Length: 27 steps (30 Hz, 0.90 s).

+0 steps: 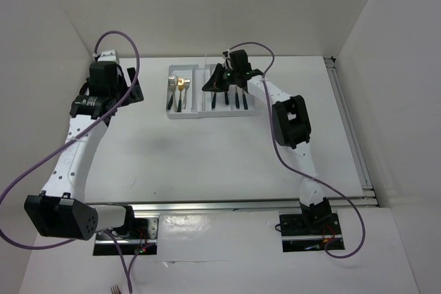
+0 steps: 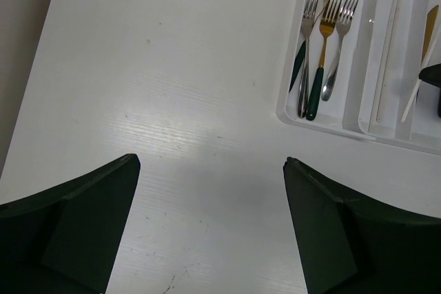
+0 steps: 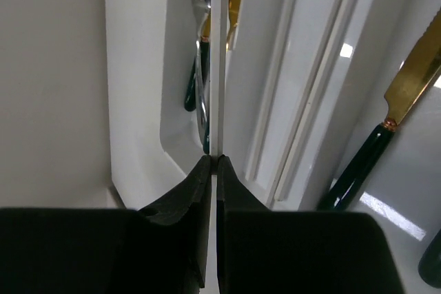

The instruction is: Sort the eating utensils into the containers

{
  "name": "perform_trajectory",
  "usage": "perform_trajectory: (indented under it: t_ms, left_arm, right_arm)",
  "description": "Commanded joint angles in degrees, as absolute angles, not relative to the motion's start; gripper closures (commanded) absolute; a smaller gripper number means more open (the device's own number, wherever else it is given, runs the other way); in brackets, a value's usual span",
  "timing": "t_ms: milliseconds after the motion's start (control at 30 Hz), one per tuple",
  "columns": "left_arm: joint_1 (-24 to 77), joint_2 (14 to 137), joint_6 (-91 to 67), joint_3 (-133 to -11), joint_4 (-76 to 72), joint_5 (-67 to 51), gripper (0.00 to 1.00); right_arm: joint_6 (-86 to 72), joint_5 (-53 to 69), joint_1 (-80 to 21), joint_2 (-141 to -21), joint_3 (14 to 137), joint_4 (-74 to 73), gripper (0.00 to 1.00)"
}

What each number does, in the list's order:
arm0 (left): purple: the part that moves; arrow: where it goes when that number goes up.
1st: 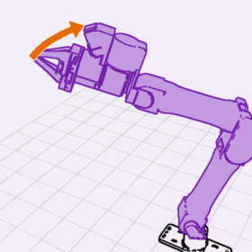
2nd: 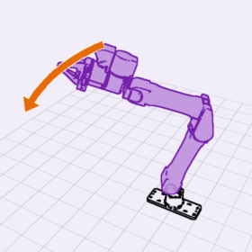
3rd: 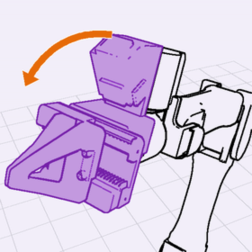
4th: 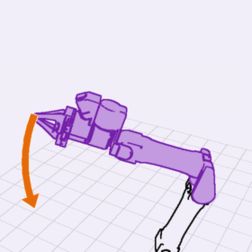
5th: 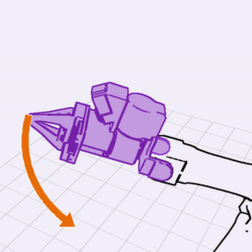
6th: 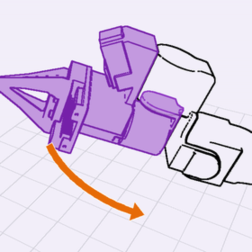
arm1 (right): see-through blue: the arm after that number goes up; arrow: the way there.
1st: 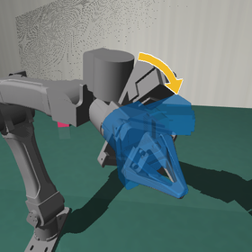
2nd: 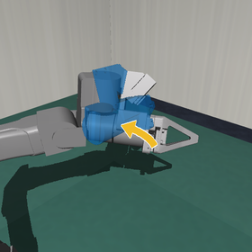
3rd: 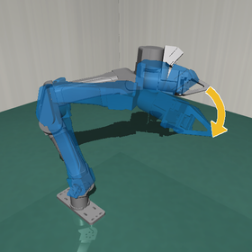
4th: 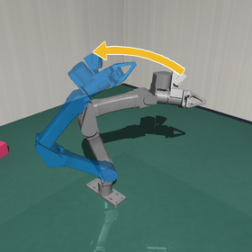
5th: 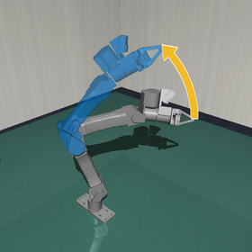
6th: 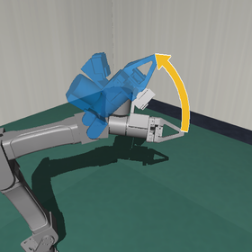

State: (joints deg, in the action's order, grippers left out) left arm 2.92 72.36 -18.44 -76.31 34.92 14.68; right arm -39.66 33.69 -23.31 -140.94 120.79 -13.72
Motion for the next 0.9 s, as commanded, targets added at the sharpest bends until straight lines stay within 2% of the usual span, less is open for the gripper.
perform_trajectory:
  t_ms: [0, 367, 567, 733, 867]
  left_arm:
    - [2.29, 72.94, -19.25, -77.87, 34.98, 13.28, 0.0]
    - [1.76, 74.0, -19.25, -77.87, 34.98, 12.66, 0.0]
    - [1.76, 74.0, -19.78, -76.73, 34.98, 10.73, 0.0]
    - [1.76, 72.86, -20.3, -74.89, 33.32, 8.97, 0.0]
    - [1.76, 71.11, -19.78, -72.96, 32.08, 6.07, 0.0]
  right_arm:
    - [-42.71, 37.17, -23.29, -142.38, 124.28, -11.26, 1.0]
    - [-40.34, 39.98, -22.68, -146.68, 123.66, -11.25, 1.0]
    - [-37.89, 39.99, -22.68, -146.69, 123.92, -11.25, 0.63]
    - [-32.26, 39.47, -23.2, -143.01, 123.24, -10.99, 0.53]
    - [-25.68, 37.27, -23.2, -137.13, 120.33, -10.99, 0.53]
